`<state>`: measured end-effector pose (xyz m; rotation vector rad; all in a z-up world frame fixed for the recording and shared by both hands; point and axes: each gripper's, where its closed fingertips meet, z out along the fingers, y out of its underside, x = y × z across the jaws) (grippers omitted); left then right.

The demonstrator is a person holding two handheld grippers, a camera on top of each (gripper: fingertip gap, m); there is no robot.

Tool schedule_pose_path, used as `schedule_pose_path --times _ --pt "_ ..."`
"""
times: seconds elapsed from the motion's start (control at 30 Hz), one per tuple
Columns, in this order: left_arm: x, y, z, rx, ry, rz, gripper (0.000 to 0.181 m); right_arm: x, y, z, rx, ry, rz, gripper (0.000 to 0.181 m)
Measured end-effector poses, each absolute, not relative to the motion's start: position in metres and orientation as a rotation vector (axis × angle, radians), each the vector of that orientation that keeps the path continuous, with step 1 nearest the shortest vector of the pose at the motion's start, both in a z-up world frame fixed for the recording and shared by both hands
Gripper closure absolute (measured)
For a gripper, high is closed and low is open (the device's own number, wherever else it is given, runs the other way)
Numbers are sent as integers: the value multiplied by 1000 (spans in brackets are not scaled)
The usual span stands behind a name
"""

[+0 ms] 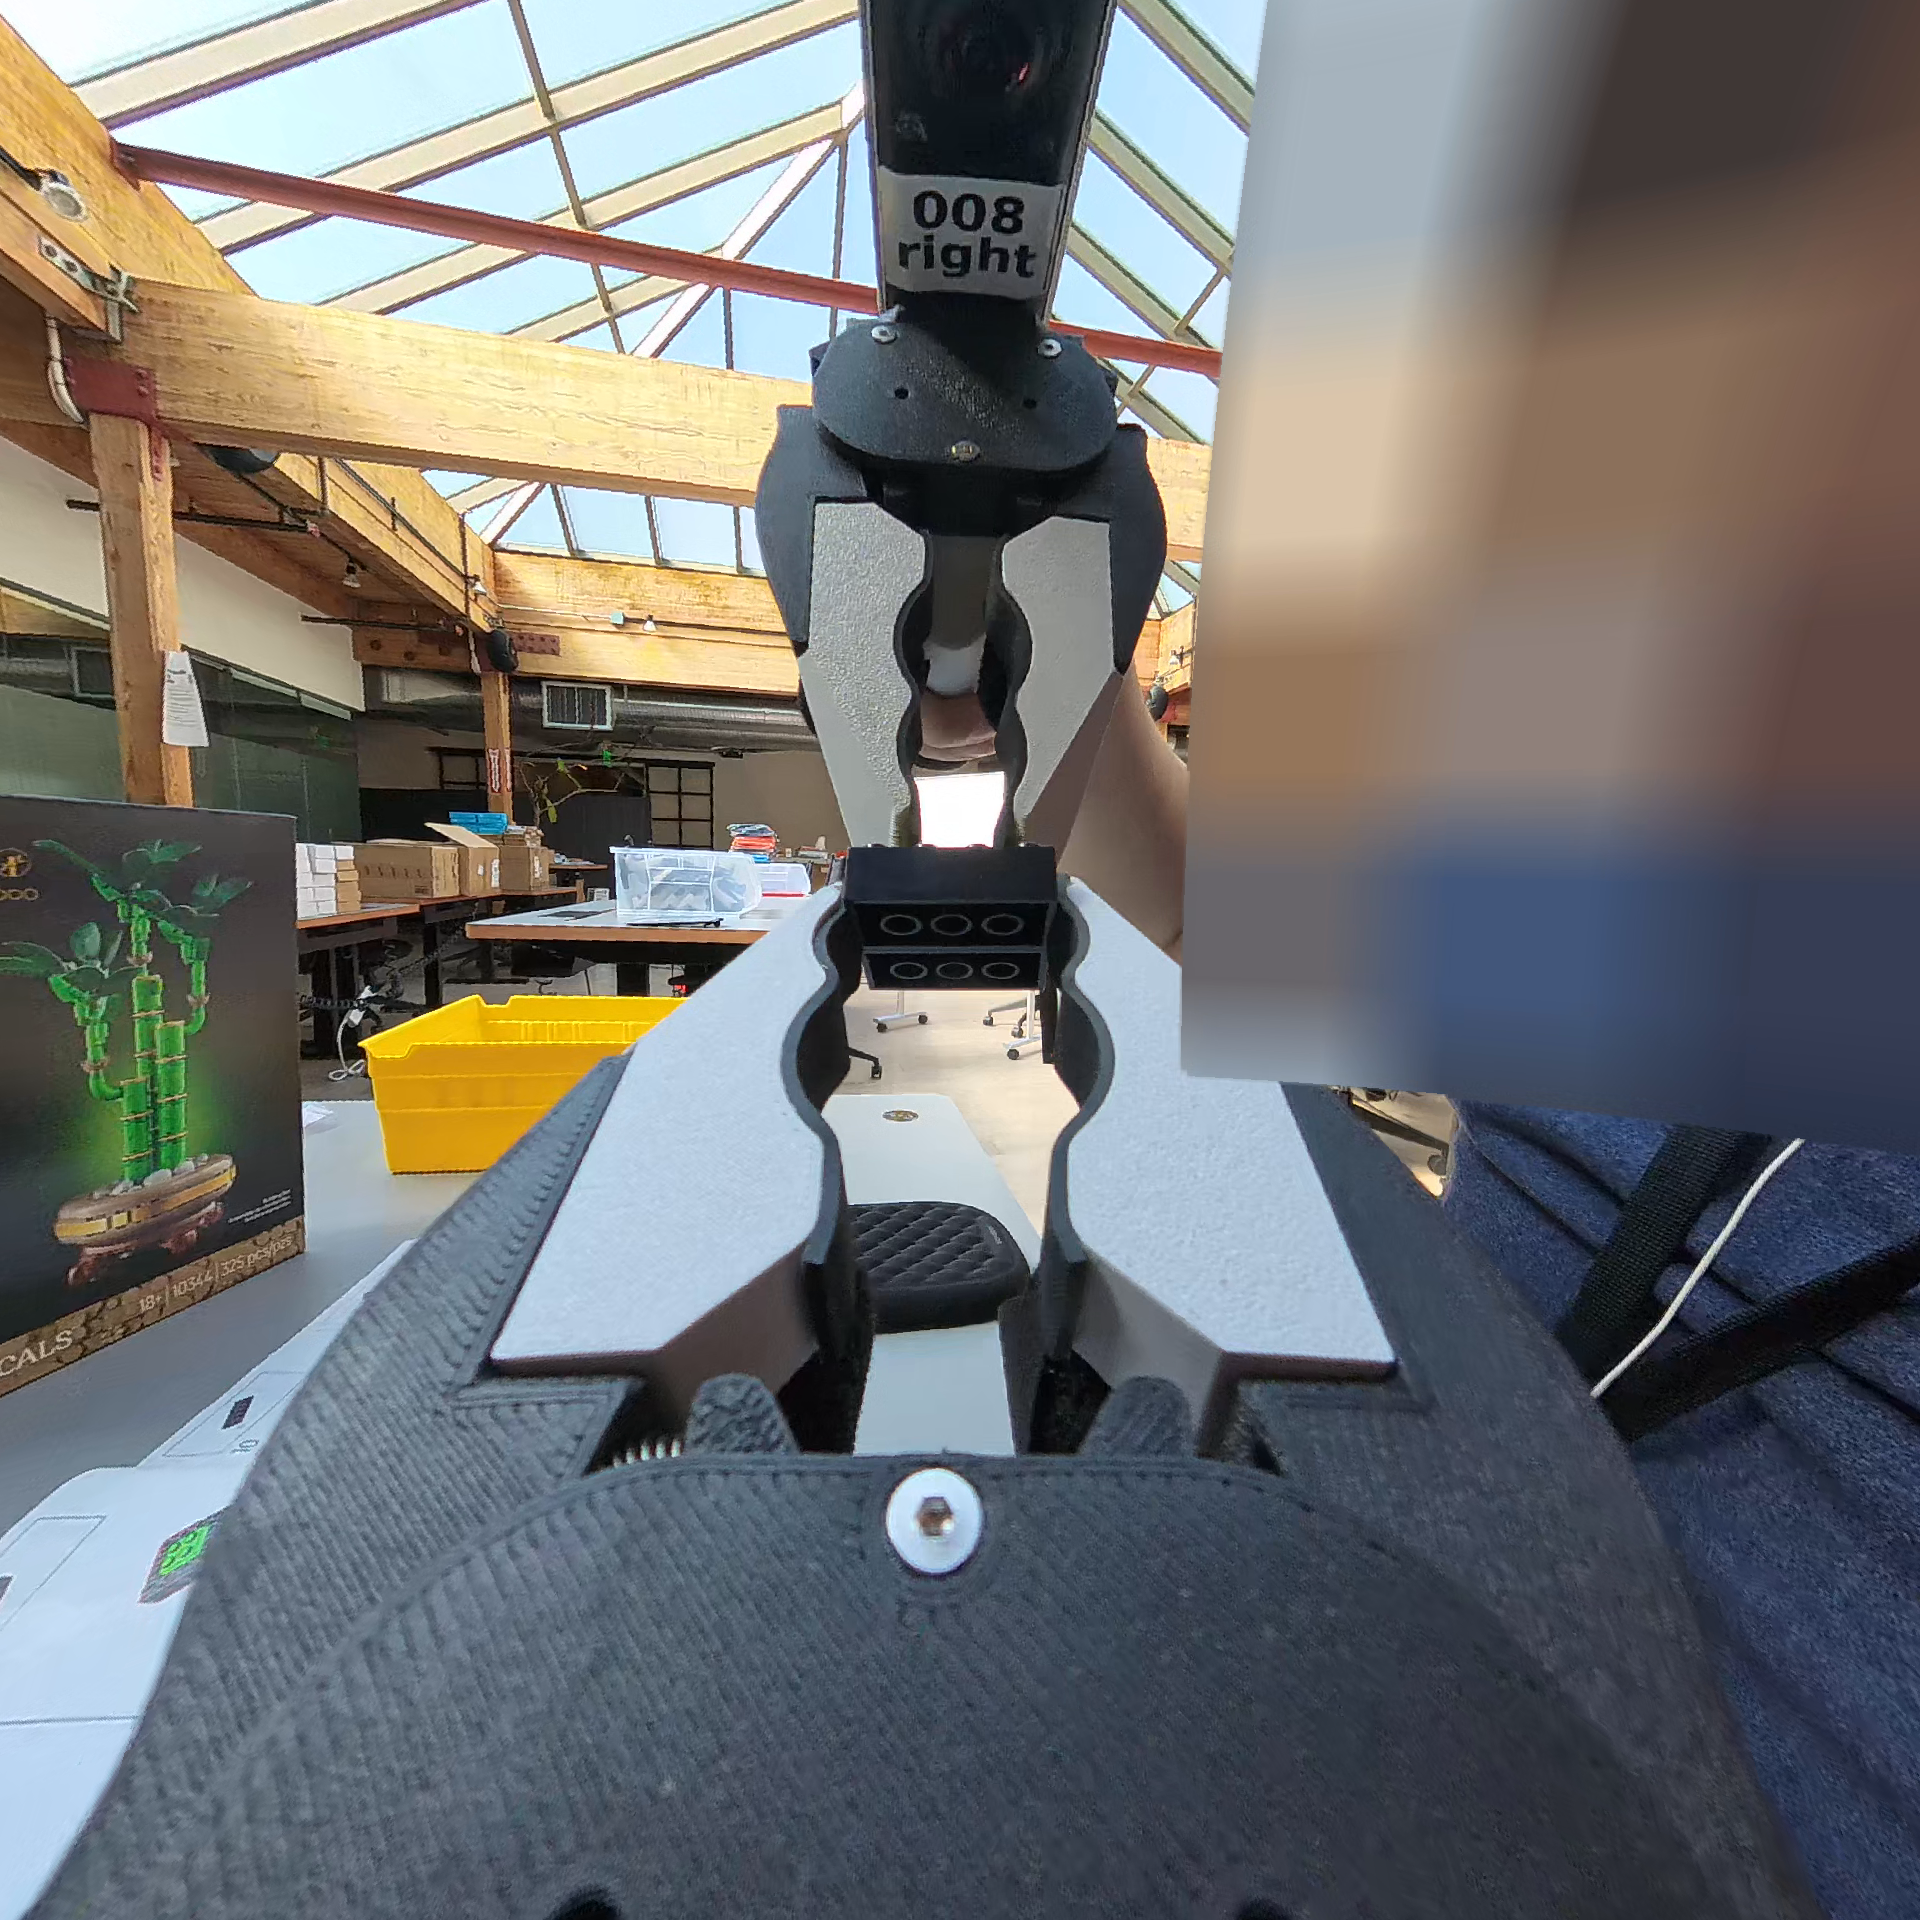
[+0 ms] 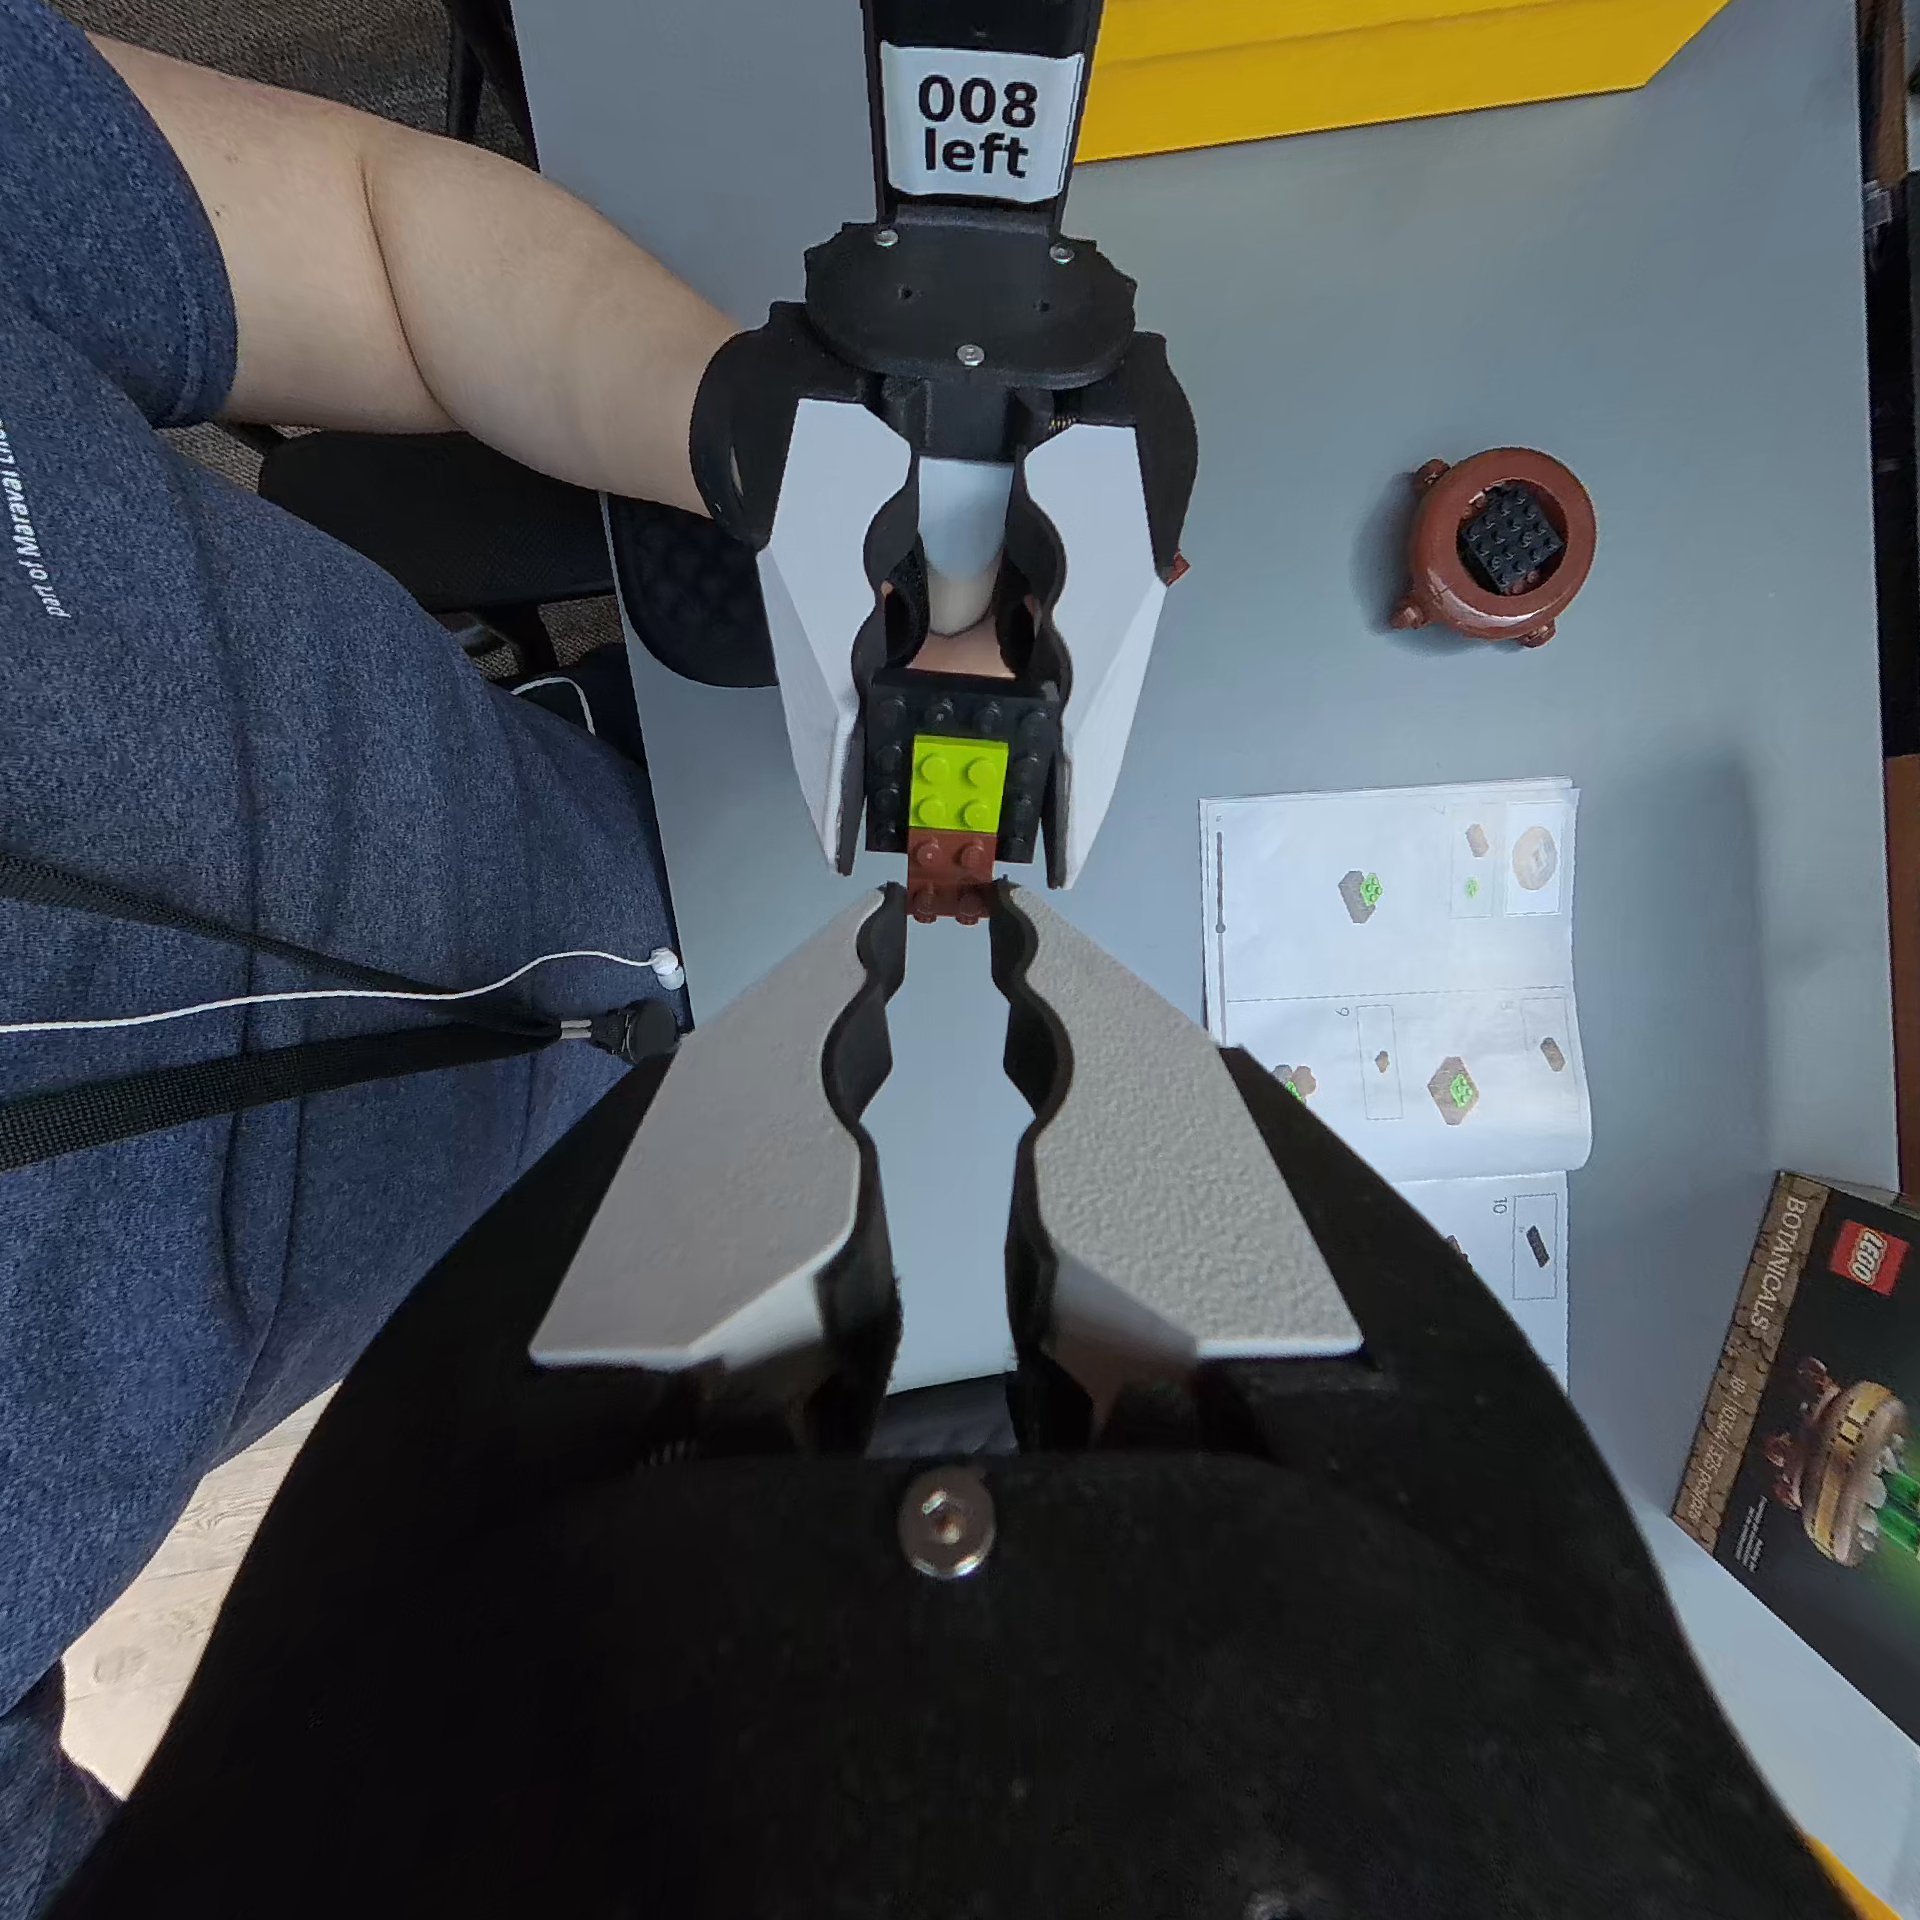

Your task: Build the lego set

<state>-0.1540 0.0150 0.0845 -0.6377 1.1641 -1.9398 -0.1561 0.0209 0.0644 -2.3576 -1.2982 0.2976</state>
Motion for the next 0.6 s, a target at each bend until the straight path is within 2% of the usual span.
schedule_pose_path --times 0.6 --pt "-159 12 89 -592 1153 -1962 147 -161 18 70 -2325 -1292 310 166"
